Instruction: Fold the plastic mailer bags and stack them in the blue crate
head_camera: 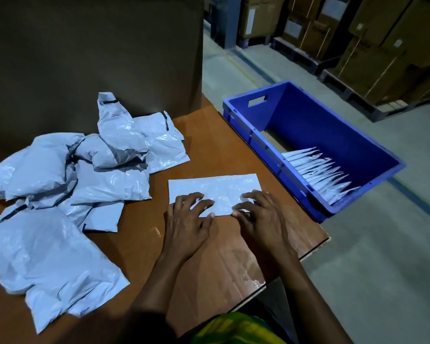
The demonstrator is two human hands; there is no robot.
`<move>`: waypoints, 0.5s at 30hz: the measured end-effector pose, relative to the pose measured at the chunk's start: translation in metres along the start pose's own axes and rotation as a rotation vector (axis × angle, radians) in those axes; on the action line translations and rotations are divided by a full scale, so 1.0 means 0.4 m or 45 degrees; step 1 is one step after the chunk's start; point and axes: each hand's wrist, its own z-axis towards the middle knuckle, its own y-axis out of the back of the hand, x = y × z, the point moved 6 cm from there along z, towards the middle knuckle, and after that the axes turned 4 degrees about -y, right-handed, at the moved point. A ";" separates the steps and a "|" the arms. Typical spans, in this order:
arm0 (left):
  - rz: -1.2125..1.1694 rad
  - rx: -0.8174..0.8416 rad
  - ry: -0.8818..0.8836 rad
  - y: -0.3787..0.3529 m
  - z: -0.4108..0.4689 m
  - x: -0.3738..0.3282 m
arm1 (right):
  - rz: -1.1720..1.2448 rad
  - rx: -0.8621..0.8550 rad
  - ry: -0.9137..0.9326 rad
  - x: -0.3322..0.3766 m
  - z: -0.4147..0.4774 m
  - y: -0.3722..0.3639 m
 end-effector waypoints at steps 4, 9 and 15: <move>0.003 -0.017 -0.026 0.018 -0.006 0.005 | -0.016 -0.096 0.125 0.021 0.014 0.009; 0.043 -0.398 -0.211 0.148 0.027 -0.023 | -0.107 -0.218 0.301 0.053 0.079 0.078; -0.243 -0.235 0.067 0.247 0.164 0.000 | -0.179 -0.091 0.313 0.097 0.257 0.143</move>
